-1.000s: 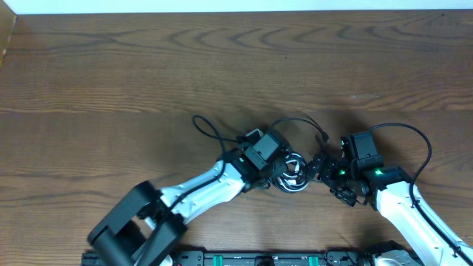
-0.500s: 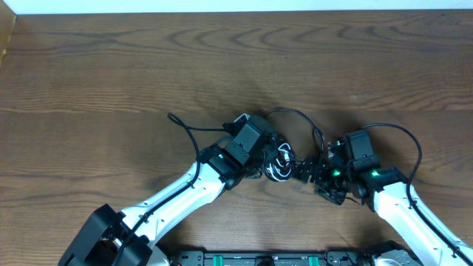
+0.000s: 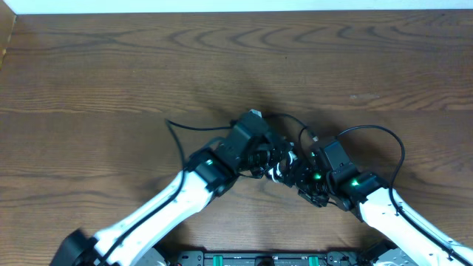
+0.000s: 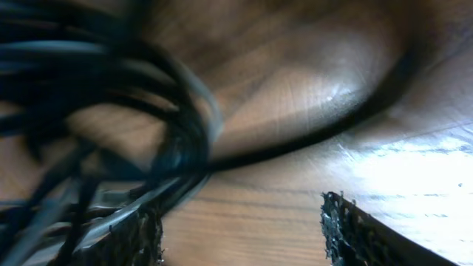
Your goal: Untangle cables
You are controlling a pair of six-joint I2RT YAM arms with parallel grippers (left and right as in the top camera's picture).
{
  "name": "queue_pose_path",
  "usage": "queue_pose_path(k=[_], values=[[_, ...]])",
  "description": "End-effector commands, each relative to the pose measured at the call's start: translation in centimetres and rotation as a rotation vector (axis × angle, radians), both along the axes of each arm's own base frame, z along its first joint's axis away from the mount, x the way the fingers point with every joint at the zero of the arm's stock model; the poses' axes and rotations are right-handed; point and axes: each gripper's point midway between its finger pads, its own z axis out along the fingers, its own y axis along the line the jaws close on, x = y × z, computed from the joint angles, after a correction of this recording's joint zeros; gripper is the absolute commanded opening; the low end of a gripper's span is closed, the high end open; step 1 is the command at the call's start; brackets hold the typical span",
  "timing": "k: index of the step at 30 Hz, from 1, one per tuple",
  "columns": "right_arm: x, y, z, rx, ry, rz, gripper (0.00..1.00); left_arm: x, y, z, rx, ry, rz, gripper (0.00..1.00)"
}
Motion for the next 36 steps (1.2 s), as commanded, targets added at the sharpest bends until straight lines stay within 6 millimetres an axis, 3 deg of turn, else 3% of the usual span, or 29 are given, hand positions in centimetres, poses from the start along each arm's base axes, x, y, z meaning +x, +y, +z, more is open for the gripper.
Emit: queue_pose_path(k=[1, 5, 7, 10, 13, 17, 21, 26, 27, 30, 33, 36], values=[[0.7, -0.8, -0.5, -0.060, -0.021, -0.069, 0.65, -0.3, 0.5, 5.2, -0.118, -0.074, -0.011, 0.08], [1.1, -2.7, -1.2, -0.177, -0.067, -0.058, 0.61, -0.3, 2.3, 9.2, -0.178, -0.182, 0.008, 0.08], [1.0, -4.6, -1.8, -0.276, -0.075, -0.081, 0.60, -0.4, 3.6, 11.4, -0.202, -0.264, 0.005, 0.07], [1.1, -6.8, -2.2, -0.386, -0.083, -0.120, 0.60, -0.4, 5.0, 12.9, -0.210, -0.328, 0.011, 0.08], [1.3, -9.1, -2.3, -0.482, -0.089, -0.169, 0.61, -0.3, 6.6, 13.4, -0.205, -0.334, 0.040, 0.08], [1.9, -10.4, -2.3, -0.498, -0.090, -0.191, 0.60, 0.1, 8.2, 12.3, -0.161, -0.301, 0.082, 0.08], [3.0, -9.0, -0.7, -0.408, -0.162, -0.035, 0.68, 0.4, 9.1, 9.5, -0.070, -0.229, 0.116, 0.08], [2.9, -4.4, 4.9, -0.092, -0.296, 0.144, 0.77, 1.6, 9.3, 6.9, -0.040, -0.112, 0.199, 0.08], [2.5, -3.4, 6.8, 0.018, -0.308, 0.120, 0.78, 2.1, 9.1, 6.2, -0.037, -0.083, 0.218, 0.08], [2.0, -3.0, 9.4, 0.147, -0.280, -0.017, 0.75, 3.1, 8.3, 5.3, -0.038, -0.074, 0.207, 0.08], [1.6, -2.9, 10.6, 0.248, -0.191, -0.192, 0.72, 4.0, 6.7, 5.3, -0.081, -0.082, 0.176, 0.08], [1.3, -2.5, 10.8, 0.305, -0.112, -0.288, 0.83, 4.5, 4.9, 6.2, -0.159, -0.091, 0.144, 0.08]])
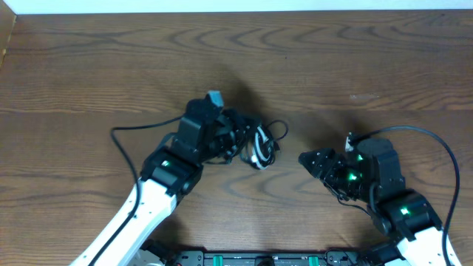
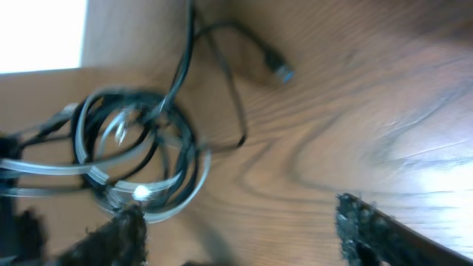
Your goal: Untangle cables
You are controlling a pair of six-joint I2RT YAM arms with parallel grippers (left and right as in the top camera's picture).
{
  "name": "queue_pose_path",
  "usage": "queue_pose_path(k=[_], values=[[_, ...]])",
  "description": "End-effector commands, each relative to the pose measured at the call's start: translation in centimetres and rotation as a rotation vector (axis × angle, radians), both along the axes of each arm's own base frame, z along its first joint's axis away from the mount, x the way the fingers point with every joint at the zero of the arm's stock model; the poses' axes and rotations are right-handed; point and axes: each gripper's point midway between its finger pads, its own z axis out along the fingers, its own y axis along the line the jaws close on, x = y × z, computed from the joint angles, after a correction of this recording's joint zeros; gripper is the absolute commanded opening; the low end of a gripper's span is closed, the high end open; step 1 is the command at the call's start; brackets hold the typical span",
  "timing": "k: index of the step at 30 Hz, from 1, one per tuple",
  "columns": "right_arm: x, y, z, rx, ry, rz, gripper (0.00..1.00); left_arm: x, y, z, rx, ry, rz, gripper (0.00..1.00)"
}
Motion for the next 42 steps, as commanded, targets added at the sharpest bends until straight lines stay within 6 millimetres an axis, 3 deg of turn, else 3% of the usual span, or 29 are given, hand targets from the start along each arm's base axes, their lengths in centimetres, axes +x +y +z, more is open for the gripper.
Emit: queue_pose_path(k=[1, 4, 11, 15, 21, 25, 30, 31, 34, 37, 39, 42], values=[[-0.7, 1.2, 0.6, 0.168, 0.172, -0.124, 0.85, 0.0, -2.1, 1.5, -0.085, -0.011, -0.053, 0.08], [-0.7, 1.8, 0.2, 0.190, 0.219, -0.147, 0.86, -0.2, -3.2, 2.1, -0.116, -0.028, -0.073, 0.08], [1.5, 3.2, -1.2, 0.200, 0.254, -0.200, 0.86, -2.1, -5.3, 3.0, -0.184, 0.014, -0.135, 0.08], [2.1, 5.5, -2.1, 0.210, 0.265, -0.130, 0.82, -1.9, -6.1, 5.6, -0.266, -0.056, -0.151, 0.08], [1.9, 5.4, -6.5, 0.068, 0.320, -0.124, 0.77, -1.8, -6.3, 10.4, -0.423, -0.141, -0.152, 0.08], [2.4, 3.4, -9.1, -0.065, 0.318, -0.164, 0.71, -2.1, -6.1, 12.9, -0.486, -0.214, -0.178, 0.08], [2.4, -2.0, -11.0, -0.281, 0.314, -0.254, 0.68, -0.8, -4.0, 13.6, -0.490, -0.242, -0.154, 0.08], [2.4, -3.0, -11.1, -0.315, 0.310, -0.260, 0.64, -0.4, -3.4, 13.7, -0.489, -0.246, -0.148, 0.08], [2.3, -6.5, -11.3, -0.450, 0.280, -0.247, 0.39, 0.7, -1.2, 13.6, -0.483, -0.250, -0.146, 0.08], [2.5, -9.5, -11.0, -0.564, 0.239, -0.221, 0.36, 1.5, 0.8, 13.6, -0.476, -0.252, -0.147, 0.08], [2.9, -10.3, -10.5, -0.591, 0.199, -0.165, 0.27, 1.7, 1.7, 13.5, -0.454, -0.282, -0.169, 0.08], [3.2, -9.0, -9.5, -0.534, 0.122, -0.041, 0.04, 1.0, 1.9, 13.2, -0.340, -0.453, -0.271, 0.08]])
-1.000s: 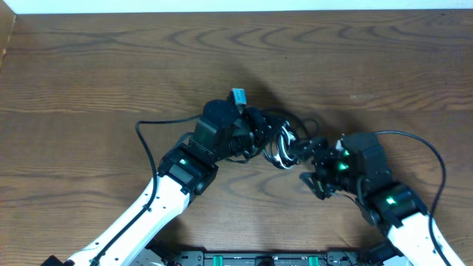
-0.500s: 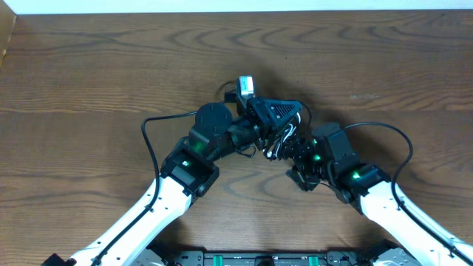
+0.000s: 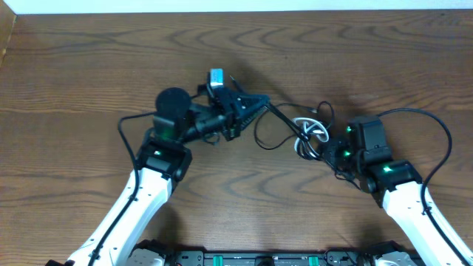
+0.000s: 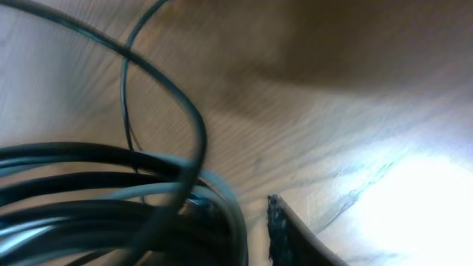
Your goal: Untangle cables
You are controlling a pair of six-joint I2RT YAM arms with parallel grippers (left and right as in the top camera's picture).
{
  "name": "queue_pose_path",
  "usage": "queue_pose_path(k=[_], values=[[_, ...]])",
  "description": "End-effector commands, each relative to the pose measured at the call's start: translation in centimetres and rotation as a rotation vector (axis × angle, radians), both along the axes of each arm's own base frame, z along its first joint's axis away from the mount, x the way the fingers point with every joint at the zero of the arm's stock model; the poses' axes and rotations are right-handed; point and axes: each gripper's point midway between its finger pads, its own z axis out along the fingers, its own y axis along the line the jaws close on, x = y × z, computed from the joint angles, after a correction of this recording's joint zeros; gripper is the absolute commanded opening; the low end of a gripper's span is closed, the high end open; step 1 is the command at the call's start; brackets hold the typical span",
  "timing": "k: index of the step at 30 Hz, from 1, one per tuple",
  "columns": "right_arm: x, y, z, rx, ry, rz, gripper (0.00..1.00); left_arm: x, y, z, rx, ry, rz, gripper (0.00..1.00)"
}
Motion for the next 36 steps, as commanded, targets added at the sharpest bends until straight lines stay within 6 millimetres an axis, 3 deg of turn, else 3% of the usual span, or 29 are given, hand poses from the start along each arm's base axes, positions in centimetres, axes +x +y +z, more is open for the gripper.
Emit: queue_pose_path(k=[1, 3, 7, 11, 13, 18, 22, 25, 30, 36], values=[[-1.6, -2.3, -2.3, -0.145, 0.005, 0.152, 0.01, -0.8, 1.5, 5.6, 0.061, -0.406, -0.041, 0.08], [-1.2, 0.4, -0.3, -0.051, -0.109, 0.314, 0.01, -1.6, 1.0, 4.3, 0.119, -0.461, -0.102, 0.08], [-1.5, 5.0, 5.3, 0.129, -0.368, 0.577, 0.01, -2.2, 1.1, -0.1, 0.239, -0.380, -0.145, 0.08], [-2.5, 7.1, 10.3, 0.203, -0.603, 0.733, 0.01, -2.6, 1.4, -3.0, 0.303, -0.282, -0.163, 0.08], [-2.4, 6.8, 11.1, 0.172, -0.644, 0.727, 0.01, -2.9, 1.2, -3.6, 0.319, -0.283, -0.182, 0.14], [-2.7, 6.3, 10.6, 0.150, -0.615, 0.704, 0.02, -4.2, -0.3, -3.9, 0.345, -0.380, -0.256, 0.54], [-1.9, 4.0, 7.7, 0.088, -0.449, 0.521, 0.02, -5.7, -1.7, -4.3, 0.380, -0.498, -0.334, 0.80], [-1.8, 3.0, 5.9, 0.065, -0.353, 0.439, 0.02, -5.7, -1.7, -5.8, 0.455, -0.471, -0.324, 0.83], [-1.7, 3.1, 5.4, 0.065, -0.336, 0.453, 0.01, -5.9, -0.9, -9.3, 0.617, -0.348, -0.284, 0.82], [-1.5, 3.1, 5.6, 0.086, -0.333, 0.421, 0.01, -7.7, -1.0, -11.0, 0.677, -0.346, -0.359, 0.65]])
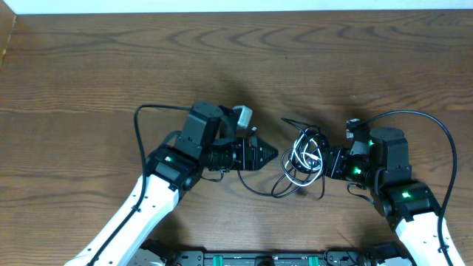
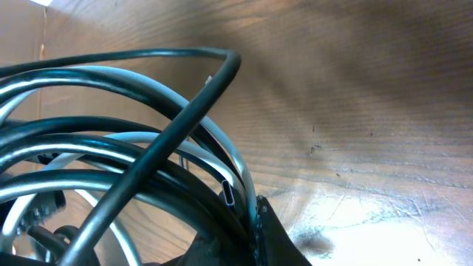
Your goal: Untangle cables
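The cable bundle (image 1: 301, 159), black and white loops wound together, lies on the wooden table (image 1: 89, 66) right of centre. My right gripper (image 1: 329, 163) is shut on its right side. In the right wrist view the loops (image 2: 126, 155) fill the picture and press against one dark finger (image 2: 277, 240), with a flat plug end (image 2: 230, 193) beside it. My left gripper (image 1: 267, 154) points right, a short way left of the bundle, its fingers drawn to a point. A thin black cable (image 1: 255, 192) runs slack from under it to the bundle. What it holds is hidden.
Each arm carries its own black wire, looping out at the left (image 1: 140, 118) and at the right (image 1: 436, 133). A white strip (image 1: 236, 6) marks the table's far edge. The arms' base (image 1: 259, 258) sits at the near edge.
My left gripper has come from the back of the table toward the front and nearer the bundle. The black cable, then stretched between the grippers, now lies slack. The bundle sits slightly nearer the front.
Both grippers met at the tangle in the middle. Then the bundle was at my left gripper, and my right gripper stood open and apart. Then the right gripper had the bundle, with one black cable stretched to the left gripper. Now that cable hangs loose.
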You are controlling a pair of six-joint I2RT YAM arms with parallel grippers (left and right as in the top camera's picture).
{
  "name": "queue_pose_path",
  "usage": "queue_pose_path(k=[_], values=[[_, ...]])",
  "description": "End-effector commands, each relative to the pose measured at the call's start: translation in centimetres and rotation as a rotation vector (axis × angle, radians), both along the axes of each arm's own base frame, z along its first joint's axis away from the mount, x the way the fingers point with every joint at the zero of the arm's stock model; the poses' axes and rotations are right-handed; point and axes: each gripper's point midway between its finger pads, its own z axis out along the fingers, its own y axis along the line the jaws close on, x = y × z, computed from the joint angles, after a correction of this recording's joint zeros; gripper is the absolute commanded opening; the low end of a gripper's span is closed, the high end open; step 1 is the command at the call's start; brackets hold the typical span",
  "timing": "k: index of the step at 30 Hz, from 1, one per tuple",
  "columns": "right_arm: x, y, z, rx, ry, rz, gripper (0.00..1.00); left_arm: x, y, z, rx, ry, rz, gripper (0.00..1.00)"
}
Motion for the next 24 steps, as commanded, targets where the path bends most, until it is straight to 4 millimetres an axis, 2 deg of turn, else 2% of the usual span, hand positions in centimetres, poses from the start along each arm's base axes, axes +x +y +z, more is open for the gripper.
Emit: queue_pose_path(k=[1, 4, 7, 11, 21, 24], values=[[0.3, 0.0, 0.5, 0.024, 0.001, -0.028, 0.01, 0.1, 0.1, -0.4, 0.049, -0.047, -0.014, 0.63], [0.4, 0.0, 0.5, 0.026, -0.003, -0.028, 0.01, 0.0, 0.8, -1.3, 0.095, -0.020, 0.008, 0.56], [0.4, 0.0, 0.5, 0.028, 0.000, -0.030, 0.01, 0.3, 2.3, -2.9, 0.187, 0.012, 0.081, 0.51], [0.4, 0.0, 0.5, 0.028, 0.000, -0.030, 0.01, 0.2, 2.5, -3.4, 0.192, 0.045, 0.113, 0.49], [0.4, 0.0, 0.5, 0.041, 0.014, -0.047, 0.01, -1.6, 0.1, -3.3, 0.174, 0.052, 0.047, 0.49], [0.3, 0.0, 0.5, 0.040, 0.017, -0.047, 0.01, -1.4, -0.6, -3.1, 0.151, 0.058, 0.058, 0.48]])
